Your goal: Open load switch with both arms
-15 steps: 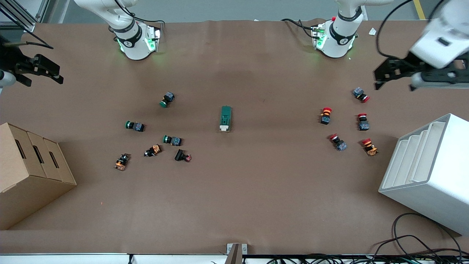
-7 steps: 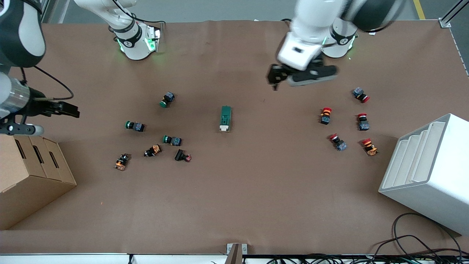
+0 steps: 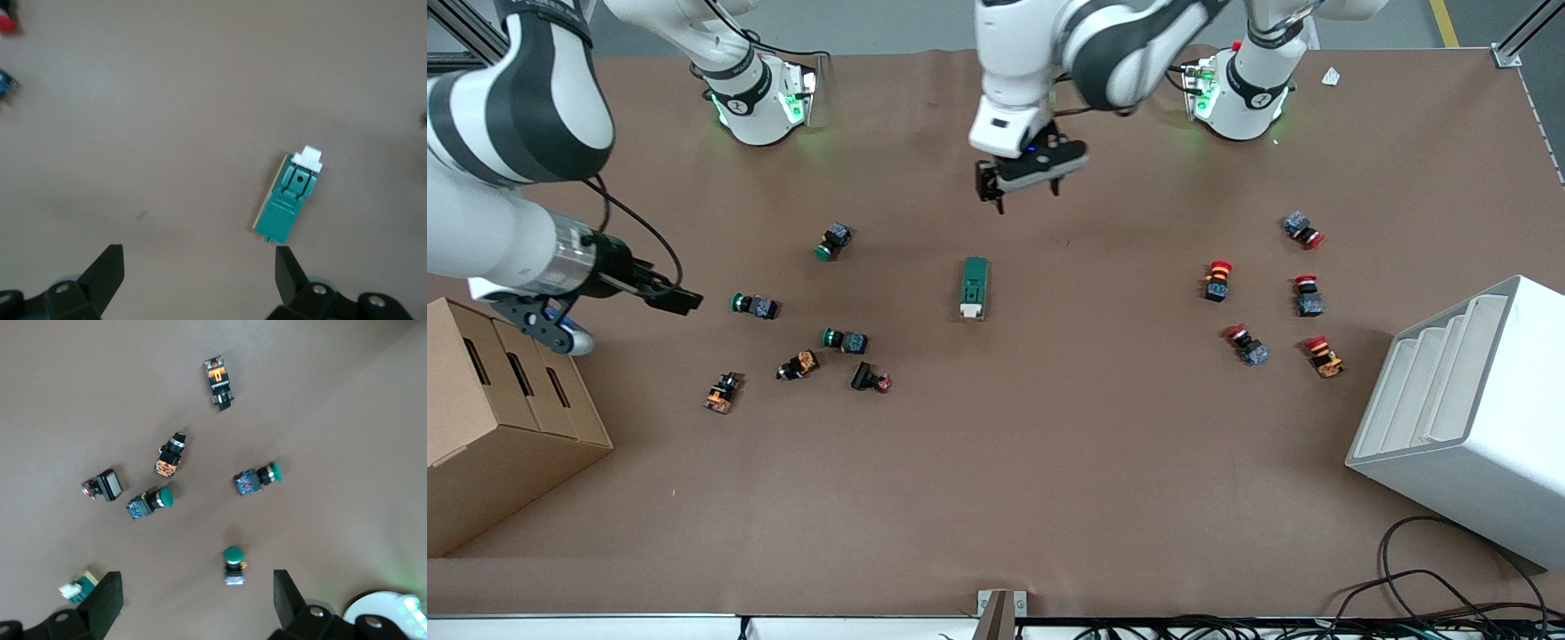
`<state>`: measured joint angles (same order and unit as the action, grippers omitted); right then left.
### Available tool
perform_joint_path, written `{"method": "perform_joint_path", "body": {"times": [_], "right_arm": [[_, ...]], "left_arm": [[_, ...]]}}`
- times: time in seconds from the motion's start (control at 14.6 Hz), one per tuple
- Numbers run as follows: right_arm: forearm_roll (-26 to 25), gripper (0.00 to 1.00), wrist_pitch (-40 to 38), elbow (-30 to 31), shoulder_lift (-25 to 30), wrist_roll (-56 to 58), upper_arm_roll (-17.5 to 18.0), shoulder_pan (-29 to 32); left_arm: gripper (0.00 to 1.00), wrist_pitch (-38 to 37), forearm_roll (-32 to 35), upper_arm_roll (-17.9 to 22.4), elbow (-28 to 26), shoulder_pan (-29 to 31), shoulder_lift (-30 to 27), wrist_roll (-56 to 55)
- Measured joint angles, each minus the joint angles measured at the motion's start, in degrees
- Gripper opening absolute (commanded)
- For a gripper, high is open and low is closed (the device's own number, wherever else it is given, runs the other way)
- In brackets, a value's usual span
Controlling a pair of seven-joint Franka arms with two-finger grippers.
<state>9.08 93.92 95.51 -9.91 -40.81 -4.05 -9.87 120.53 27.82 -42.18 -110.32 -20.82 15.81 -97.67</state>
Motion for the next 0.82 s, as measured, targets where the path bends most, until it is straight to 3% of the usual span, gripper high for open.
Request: {"method": "perform_joint_path", "body": {"times": [0.48,0.82], "right_arm": [[0.55,1.0,8.09,-0.01,-7.09,-34.2,0.33,-16.11],[3.79,1.0,22.31,0.29,-18.33,-51.62,0.43,-25.77]], "left_arm": [[1.0,0.69,39.46,0.1,0.01,-13.12,19.1,-39.54],[1.0,-3.31,57.63,1.67,0.43,-16.75,27.32,-47.31]]}}
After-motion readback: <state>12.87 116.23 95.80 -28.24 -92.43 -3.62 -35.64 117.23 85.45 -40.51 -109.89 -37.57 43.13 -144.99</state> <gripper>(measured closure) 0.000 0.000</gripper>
